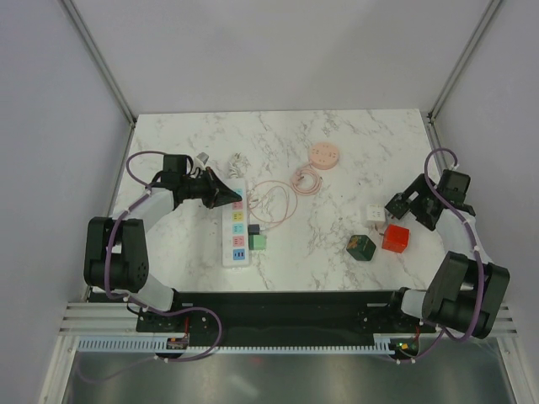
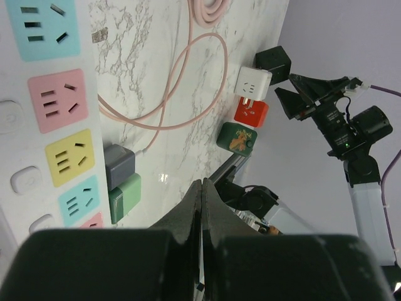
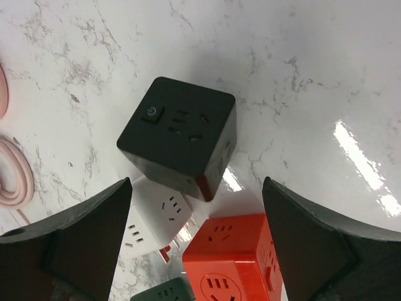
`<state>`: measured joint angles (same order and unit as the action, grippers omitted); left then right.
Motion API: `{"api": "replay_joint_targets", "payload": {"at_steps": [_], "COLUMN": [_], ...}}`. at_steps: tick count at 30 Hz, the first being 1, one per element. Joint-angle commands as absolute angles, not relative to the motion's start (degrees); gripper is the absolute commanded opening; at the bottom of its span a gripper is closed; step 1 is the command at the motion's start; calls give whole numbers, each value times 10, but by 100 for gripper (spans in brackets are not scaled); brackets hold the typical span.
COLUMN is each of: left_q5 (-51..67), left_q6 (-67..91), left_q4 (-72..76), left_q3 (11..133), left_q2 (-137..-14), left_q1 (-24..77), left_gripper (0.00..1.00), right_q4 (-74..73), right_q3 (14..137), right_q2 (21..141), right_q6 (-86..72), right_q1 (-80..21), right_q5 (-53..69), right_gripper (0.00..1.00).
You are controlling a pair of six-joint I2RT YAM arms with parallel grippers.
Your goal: Pull the plug off the socket
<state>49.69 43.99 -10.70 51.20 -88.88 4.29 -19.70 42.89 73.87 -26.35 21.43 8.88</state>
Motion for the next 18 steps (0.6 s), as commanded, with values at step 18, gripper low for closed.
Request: {"api": "replay_joint_targets", "payload": {"at_steps": [18], "left_q5": [488], "left_q6": [407], "left_q4": [-113], "left_q3": [515], "left_q2": [-884], "left_q1": [49], "left_gripper": [2], "right_q4": [-207], "right_q3": [533], "right_q2": [692], "right_q6": [-277], "right_q1": [-85], "right_q5": [54], "right_gripper": [92]}}
